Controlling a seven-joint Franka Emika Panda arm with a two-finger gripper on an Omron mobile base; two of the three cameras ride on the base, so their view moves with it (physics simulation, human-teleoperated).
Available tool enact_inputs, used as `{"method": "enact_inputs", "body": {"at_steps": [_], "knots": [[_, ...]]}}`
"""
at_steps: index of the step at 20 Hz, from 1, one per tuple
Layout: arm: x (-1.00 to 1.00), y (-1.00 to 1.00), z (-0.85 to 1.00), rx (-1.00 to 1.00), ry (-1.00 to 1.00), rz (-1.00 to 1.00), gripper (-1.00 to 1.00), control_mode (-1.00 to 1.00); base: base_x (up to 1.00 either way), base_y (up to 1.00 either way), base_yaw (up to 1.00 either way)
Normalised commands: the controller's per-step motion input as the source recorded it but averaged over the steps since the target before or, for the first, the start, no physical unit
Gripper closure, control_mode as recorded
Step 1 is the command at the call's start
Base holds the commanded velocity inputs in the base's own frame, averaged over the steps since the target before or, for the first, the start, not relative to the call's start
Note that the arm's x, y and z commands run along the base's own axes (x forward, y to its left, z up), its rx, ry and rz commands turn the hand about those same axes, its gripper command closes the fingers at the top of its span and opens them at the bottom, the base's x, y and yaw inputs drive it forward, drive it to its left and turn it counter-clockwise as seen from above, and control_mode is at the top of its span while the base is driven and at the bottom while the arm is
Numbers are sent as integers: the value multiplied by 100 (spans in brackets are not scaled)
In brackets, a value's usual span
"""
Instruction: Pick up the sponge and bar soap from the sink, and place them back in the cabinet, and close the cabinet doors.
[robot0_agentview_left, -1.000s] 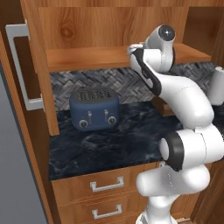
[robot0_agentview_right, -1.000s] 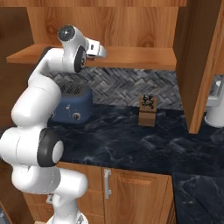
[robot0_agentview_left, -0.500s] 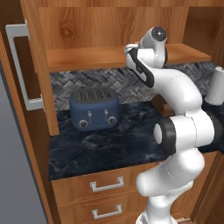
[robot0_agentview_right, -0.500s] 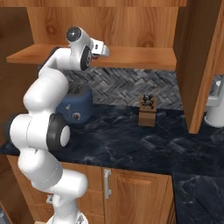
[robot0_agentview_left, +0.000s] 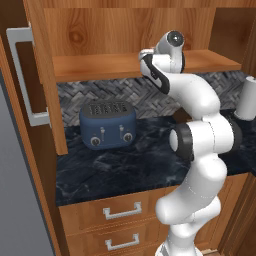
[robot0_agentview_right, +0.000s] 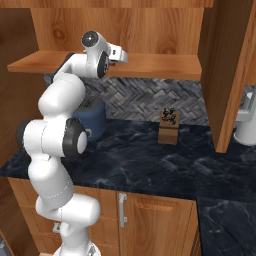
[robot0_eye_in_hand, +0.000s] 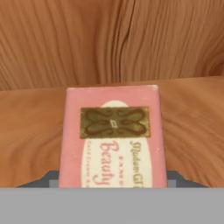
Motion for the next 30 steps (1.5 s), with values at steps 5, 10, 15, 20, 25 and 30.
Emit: {"method": "enact_inputs", "body": {"at_steps": [5, 10, 15, 20, 25, 30], "knots": [[47, 0, -10, 0, 0, 0, 100, -100, 0, 0, 0], [39, 0, -9, 0, 0, 0, 100, -100, 0, 0, 0], [2, 0, -4, 0, 0, 0, 100, -100, 0, 0, 0], [0, 0, 0, 0, 0, 0, -100, -100, 0, 0, 0], [0, 0, 0, 0, 0, 0, -100, -100, 0, 0, 0], [-10, 0, 0, 0, 0, 0, -100, -100, 0, 0, 0]]}}
